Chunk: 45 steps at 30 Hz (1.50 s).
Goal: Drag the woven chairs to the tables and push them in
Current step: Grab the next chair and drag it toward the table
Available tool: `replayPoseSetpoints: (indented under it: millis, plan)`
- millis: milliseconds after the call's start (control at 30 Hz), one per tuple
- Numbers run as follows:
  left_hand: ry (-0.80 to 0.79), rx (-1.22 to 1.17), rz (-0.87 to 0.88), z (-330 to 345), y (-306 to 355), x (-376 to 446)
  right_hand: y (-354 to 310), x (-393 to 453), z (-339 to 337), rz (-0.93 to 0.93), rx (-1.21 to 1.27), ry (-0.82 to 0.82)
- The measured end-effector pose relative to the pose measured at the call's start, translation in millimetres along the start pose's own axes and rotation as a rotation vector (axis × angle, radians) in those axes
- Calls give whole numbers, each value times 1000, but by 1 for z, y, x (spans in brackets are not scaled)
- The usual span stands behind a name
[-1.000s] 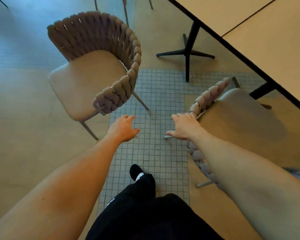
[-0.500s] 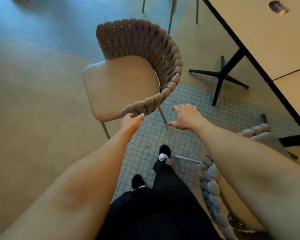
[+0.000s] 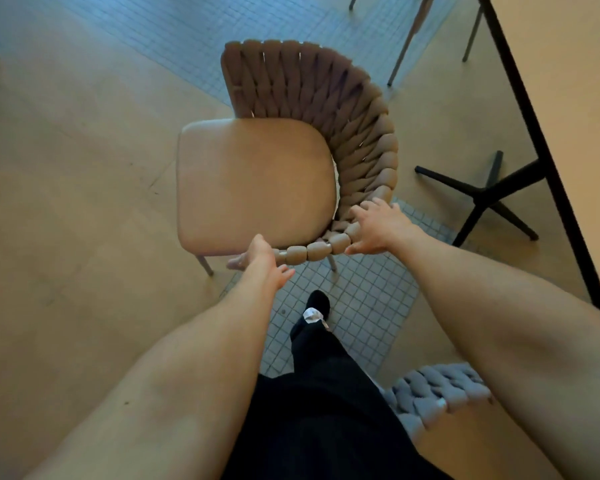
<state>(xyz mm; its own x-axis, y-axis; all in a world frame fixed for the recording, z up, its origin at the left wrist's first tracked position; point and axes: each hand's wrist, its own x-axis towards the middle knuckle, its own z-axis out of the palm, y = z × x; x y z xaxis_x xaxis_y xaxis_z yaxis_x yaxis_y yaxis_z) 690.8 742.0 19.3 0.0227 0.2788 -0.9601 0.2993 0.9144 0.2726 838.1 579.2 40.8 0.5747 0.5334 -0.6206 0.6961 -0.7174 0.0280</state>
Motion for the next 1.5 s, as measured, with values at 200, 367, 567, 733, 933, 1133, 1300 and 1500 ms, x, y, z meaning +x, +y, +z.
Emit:
replayPoseSetpoints:
  millis: [200, 367, 567, 733, 933, 1133, 1300, 1500]
  plan:
    - [181, -128, -60, 31, -6, 19, 40, 56, -16, -108, -163, -104]
    - [199, -166, -110, 39, -19, 48, 58, 92, -19, -179, -378, -216]
    - [327, -166, -153, 45, -14, 66, 60, 111, -2, -318, -596, -269]
    - [353, -166, -137, 45, -16, 74, 62, 105, -1, -392, -598, -204]
    - [312, -221, -66, 24, 14, 82, 33, 97, 2, -349, -517, -172]
    - [277, -109, 72, -10, 75, 97, -30, 89, 14, -262, -348, -151]
    - [335, 96, 194, -31, 132, 125, -94, 79, 19, -169, -159, -114]
    - [320, 259, 342, -39, 203, 153, -162, 86, 14, -109, 43, -83]
